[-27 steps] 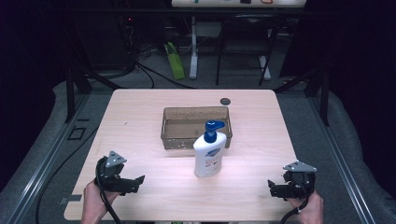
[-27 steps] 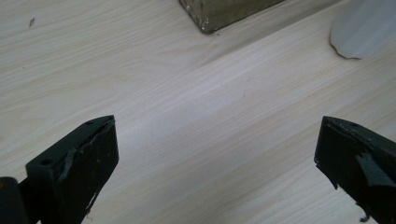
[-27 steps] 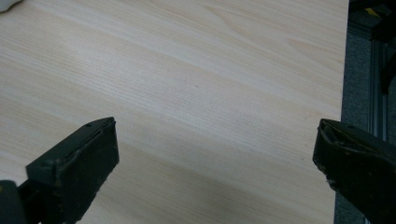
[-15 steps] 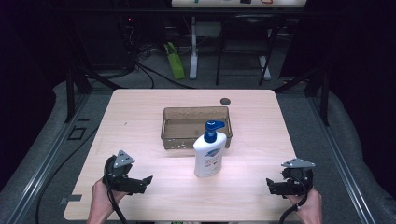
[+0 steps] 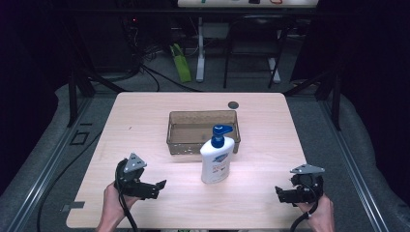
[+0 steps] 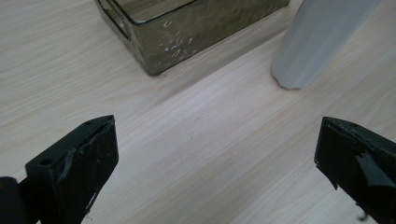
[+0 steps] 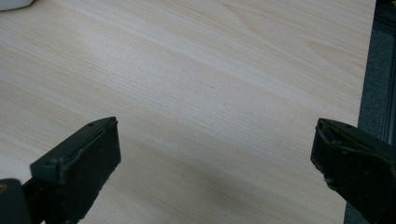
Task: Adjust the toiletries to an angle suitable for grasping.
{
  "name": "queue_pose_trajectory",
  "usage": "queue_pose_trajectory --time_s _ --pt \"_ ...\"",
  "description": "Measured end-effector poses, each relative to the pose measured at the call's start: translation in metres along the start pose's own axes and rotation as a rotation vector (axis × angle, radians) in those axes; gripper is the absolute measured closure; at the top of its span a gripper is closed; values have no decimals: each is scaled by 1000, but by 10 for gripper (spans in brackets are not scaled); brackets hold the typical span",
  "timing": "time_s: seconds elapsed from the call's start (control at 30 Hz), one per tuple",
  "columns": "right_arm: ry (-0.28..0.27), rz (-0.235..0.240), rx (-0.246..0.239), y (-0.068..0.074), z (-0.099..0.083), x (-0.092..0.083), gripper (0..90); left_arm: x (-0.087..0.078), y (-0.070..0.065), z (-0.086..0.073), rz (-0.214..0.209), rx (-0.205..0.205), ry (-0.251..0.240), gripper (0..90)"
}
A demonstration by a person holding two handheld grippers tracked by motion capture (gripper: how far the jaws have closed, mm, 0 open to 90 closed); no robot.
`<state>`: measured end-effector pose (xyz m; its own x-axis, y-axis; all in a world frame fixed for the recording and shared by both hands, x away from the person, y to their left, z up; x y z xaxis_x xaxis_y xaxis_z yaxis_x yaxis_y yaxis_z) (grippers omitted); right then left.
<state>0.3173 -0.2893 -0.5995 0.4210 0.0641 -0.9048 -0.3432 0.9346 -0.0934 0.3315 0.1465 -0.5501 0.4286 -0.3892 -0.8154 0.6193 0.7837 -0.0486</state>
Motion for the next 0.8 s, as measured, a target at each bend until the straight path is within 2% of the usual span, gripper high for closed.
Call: queue_pose_trajectory --time_s 0.03,0.17,0.23,0.27,0.63,0.67,0.8 --pt "-1 1 2 0 0 -1 8 -1 -4 4 -8 2 -24 0" --pt "3 2 6 -2 -2 -1 11 -2 -11 11 -11 8 -48 0" --pt "8 9 18 -2 -4 -1 21 0 -13 13 -14 9 -50 0" --pt "11 19 23 -3 -6 -1 21 2 -18 15 -26 22 -45 0" --pt "13 15 19 -3 -6 -1 20 12 -35 33 -53 73 -58 0" --pt "13 17 20 -3 -7 0 19 16 -41 38 -74 84 -59 0" --pt "13 14 17 -3 -6 -1 19 20 -47 47 -85 96 -68 0"
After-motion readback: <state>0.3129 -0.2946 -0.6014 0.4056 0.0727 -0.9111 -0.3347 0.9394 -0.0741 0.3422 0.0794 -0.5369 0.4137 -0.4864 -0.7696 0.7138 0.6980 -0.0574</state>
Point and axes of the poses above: each handheld gripper's, and its own axes: x roughly forward along the jaws, z roughly out of its top, y roughly to its left, the point moved 9 cm from there along x, roughly forward along the jaws, and after that the axes turned 13 degrees about y, right-handed, at the moved point
